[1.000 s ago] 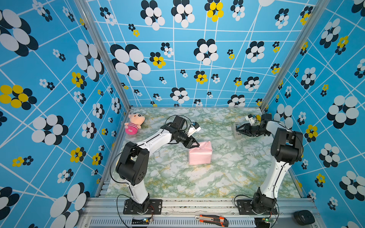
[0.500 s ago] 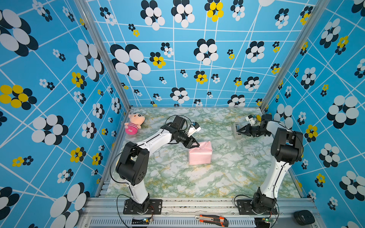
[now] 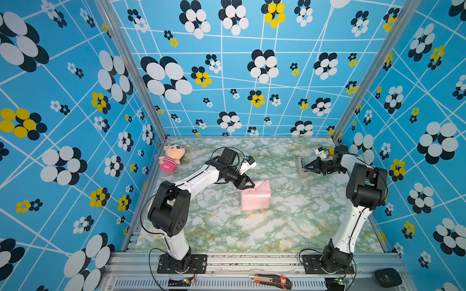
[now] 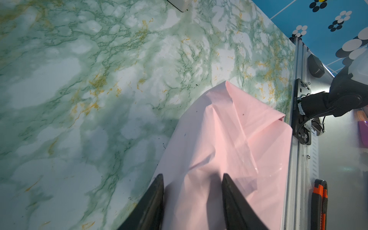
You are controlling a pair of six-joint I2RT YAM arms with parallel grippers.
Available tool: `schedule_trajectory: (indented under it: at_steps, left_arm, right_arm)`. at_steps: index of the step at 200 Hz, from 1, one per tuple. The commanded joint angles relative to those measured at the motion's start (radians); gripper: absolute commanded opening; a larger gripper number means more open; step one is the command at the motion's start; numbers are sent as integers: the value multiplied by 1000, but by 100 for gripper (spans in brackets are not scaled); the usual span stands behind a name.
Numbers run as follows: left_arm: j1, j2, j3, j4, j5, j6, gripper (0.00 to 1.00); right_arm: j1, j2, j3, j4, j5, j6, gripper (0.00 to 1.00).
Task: Wrap a gift box in wrapping paper
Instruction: Tear off the tape with the cutter.
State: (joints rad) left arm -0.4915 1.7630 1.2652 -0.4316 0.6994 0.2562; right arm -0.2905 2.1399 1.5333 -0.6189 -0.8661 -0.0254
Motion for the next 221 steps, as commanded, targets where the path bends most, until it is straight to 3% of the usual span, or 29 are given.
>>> schedule_trajectory:
  at_steps: [1,66,101,124,132,172,221]
  left_arm:
    - [-4,31,-24,-60,-156,35,47]
    - [-4,24,-32,-55,-156,34,47]
    - [-4,19,-33,-55,-158,34,47]
    - [-4,24,-31,-53,-152,34,47]
    - [-5,24,-31,-53,-152,34,47]
    - [-5,26,-31,-52,-158,34,47]
    - [-5,24,-25,-56,-164,37,47]
  right_arm:
    - [-1,-67,29,-79,-40,45,0]
    - [-4,-118,-31,-98,-57,80,0]
    - [-7,-149,-52,-124,72,82,0]
    - [-9,-148,-61,-65,113,71,29]
    - [-9,-126,-42,-62,107,62,34]
    - [4,4,60,-81,66,35,35]
    - [14,29,97,-88,44,6,37]
